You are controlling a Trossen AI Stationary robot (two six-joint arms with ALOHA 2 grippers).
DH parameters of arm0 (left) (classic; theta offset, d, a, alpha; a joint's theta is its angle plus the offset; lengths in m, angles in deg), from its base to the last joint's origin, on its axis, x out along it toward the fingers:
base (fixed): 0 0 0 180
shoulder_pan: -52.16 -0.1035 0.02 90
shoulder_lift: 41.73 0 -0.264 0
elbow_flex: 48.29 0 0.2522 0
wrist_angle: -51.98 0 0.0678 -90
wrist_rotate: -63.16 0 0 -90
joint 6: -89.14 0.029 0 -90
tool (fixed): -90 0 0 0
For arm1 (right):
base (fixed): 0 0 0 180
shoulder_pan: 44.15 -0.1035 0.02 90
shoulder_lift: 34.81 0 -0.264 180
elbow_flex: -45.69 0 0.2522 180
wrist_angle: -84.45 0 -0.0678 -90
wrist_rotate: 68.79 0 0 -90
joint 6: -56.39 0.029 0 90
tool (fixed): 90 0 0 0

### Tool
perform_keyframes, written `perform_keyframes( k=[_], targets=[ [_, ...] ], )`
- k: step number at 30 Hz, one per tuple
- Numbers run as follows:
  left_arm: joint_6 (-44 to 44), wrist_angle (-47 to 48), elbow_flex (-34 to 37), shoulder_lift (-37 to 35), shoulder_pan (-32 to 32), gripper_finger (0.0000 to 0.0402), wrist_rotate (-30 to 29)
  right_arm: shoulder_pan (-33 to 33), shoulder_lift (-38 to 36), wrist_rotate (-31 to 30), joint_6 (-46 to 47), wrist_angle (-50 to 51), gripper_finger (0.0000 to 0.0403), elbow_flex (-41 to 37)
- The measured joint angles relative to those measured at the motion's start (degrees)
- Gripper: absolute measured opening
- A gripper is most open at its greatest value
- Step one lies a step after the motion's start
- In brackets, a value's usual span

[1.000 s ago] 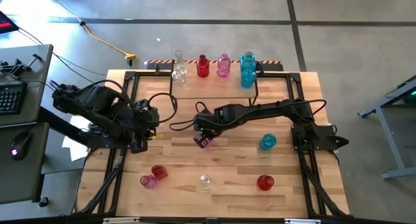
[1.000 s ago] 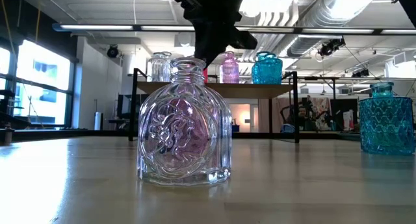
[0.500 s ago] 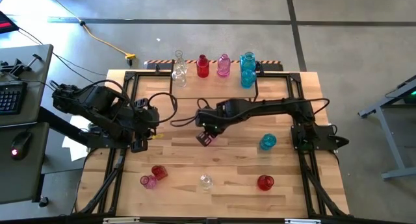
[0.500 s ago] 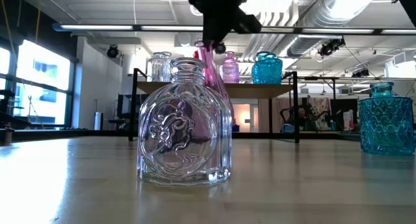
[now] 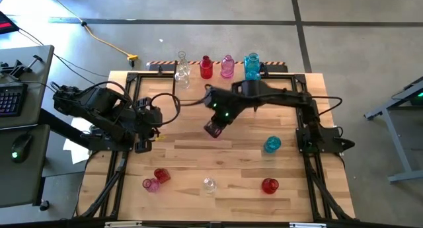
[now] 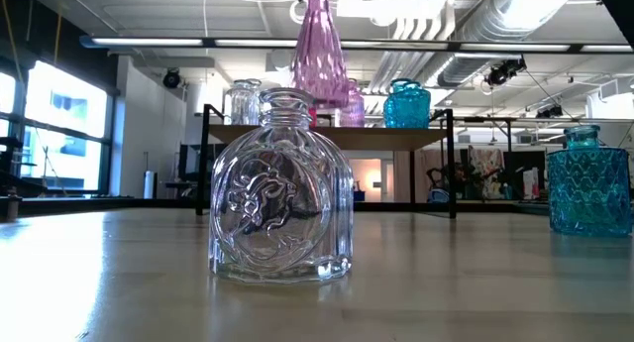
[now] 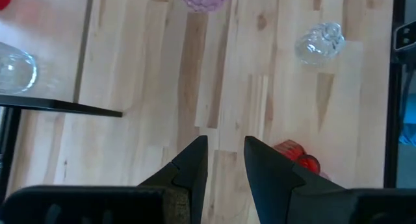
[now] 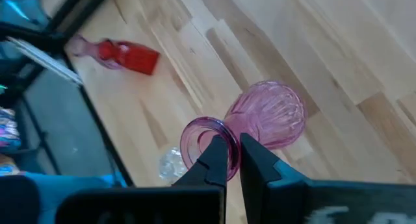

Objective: Sort vases onto shelf
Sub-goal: Put the right pink vase on the shelf aligned with the other pink vase

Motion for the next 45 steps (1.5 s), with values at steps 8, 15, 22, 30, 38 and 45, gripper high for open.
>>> perform_keyframes(
  k=[8,15,22,30,38,45],
  targets=[
    [1.6,0.0,0.0,0.0,-0.8,0.0091,-2.6,4.9,-4.2,2.2,-0.5,3.7,0.0,-2.1],
    [3.1,0.0,0.0,0.0,-3.8,0.0091,-2.8,9.1,-4.5,2.4,-4.1,4.7,0.0,-2.0],
    [5.9,0.0,0.0,0.0,-7.4,0.0091,-2.8,13.4,-4.5,4.4,-8.1,4.9,0.0,-2.0],
    [7.5,0.0,0.0,0.0,-11.5,0.0091,-2.8,19.4,-5.4,5.3,-12.2,5.0,0.0,-0.5],
    [9.1,0.0,0.0,0.0,-15.5,0.0091,-2.8,26.1,-6.3,5.6,-15.9,6.1,0.0,-0.3],
    [9.1,-0.1,0.0,0.0,-18.6,0.0091,-2.8,30.3,-6.4,5.6,-18.1,4.6,0.0,-0.3]
  ],
)
